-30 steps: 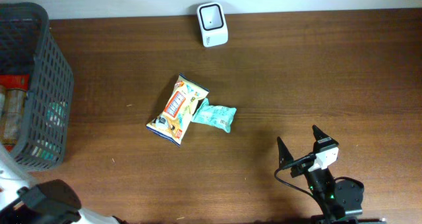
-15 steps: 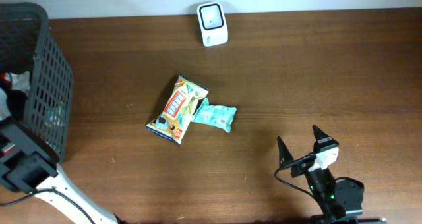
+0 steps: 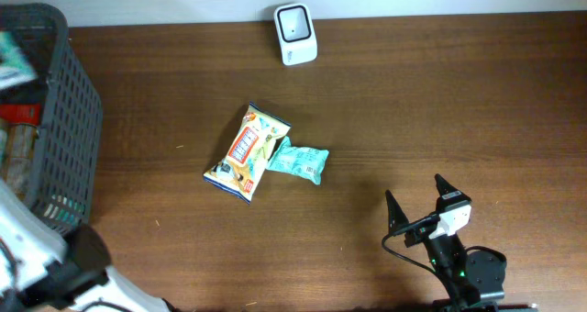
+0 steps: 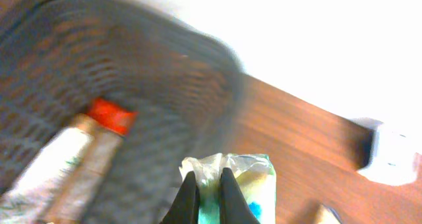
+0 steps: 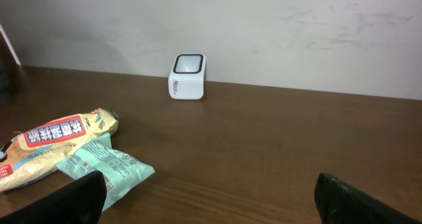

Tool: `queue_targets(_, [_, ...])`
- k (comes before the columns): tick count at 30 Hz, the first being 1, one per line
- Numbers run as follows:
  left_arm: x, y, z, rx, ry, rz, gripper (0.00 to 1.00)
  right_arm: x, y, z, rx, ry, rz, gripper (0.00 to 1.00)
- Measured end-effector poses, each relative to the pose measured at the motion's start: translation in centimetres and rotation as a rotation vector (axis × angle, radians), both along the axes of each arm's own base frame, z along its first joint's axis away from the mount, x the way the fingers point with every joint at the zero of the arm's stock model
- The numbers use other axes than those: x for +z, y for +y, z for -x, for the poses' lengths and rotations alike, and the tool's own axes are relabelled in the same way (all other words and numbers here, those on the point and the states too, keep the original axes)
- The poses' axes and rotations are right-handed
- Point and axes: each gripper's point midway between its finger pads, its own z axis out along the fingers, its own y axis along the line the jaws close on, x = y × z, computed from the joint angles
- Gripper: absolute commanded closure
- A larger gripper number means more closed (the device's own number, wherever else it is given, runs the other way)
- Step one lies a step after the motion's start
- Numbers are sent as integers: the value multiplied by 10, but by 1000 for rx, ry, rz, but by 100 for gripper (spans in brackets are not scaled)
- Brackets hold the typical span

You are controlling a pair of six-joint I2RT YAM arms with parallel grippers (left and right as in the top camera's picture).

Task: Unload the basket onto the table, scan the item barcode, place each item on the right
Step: 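Pick the small green tissue pack from the basket and set it on the table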

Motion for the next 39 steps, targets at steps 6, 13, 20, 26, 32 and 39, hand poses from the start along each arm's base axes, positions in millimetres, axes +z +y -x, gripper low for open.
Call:
queue_targets(6, [-157, -247, -42, -562, 440, 124, 100, 0, -1, 0, -3, 0, 1, 1])
queue_targets(13, [-276, -352, -9, -798, 627, 22, 8, 0, -1, 0, -3, 0, 0, 1])
queue_targets(20, [-104, -234, -38, -448, 282, -36, 2, 0, -1, 0, -3, 0, -1, 1])
queue_targets(26, [-39, 34, 68, 313, 88, 82, 5, 0, -1, 0, -3, 0, 0, 1])
queue_targets(32, [-170, 94, 121, 502, 310, 301, 2, 0, -1, 0, -7, 1, 0, 1])
queue_targets(39, [-291, 92, 114, 251, 559, 383, 25, -1, -1, 0, -7, 4, 0, 1])
